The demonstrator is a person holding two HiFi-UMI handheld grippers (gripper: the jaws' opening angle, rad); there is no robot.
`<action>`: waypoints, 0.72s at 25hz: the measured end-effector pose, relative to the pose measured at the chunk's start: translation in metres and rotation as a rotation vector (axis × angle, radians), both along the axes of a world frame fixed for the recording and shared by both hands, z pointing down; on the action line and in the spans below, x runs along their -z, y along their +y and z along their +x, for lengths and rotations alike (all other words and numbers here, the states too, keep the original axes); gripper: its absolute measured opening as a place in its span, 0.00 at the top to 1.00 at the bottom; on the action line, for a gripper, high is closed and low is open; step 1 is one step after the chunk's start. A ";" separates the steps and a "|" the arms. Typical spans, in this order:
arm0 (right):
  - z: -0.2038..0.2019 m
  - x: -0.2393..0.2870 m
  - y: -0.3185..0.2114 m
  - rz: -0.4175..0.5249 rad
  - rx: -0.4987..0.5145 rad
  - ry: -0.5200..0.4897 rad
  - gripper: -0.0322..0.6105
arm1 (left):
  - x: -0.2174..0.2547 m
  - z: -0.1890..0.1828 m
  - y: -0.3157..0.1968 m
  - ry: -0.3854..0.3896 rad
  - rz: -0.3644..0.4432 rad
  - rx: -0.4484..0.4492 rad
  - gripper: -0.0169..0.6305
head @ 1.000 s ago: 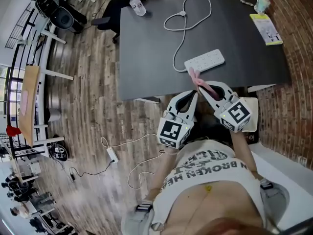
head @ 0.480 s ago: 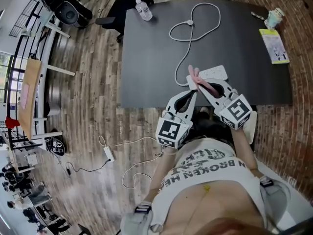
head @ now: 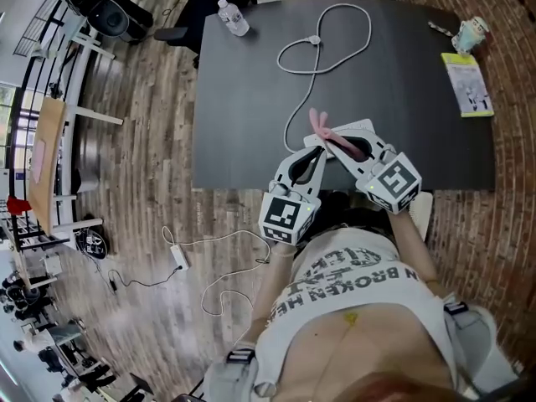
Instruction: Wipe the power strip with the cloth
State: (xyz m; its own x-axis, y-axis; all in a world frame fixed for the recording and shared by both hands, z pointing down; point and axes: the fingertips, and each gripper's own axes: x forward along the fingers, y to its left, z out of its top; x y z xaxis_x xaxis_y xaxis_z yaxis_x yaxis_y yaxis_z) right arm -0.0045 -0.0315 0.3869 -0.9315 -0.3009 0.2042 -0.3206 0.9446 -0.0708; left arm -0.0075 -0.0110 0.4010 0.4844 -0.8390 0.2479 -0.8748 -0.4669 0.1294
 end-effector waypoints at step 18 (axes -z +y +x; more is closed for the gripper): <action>-0.008 -0.072 -0.036 -0.098 -0.067 0.125 0.92 | -0.114 -0.037 -0.014 -0.077 -0.259 -0.017 0.88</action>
State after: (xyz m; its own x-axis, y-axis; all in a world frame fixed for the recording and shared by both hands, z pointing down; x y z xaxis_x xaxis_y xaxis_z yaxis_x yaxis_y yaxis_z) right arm -0.0126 -0.0675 0.4590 -0.8757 -0.3345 0.3483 -0.3947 0.9113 -0.1172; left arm -0.0444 -0.0248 0.5149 0.4690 -0.7346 0.4902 -0.8791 -0.4414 0.1796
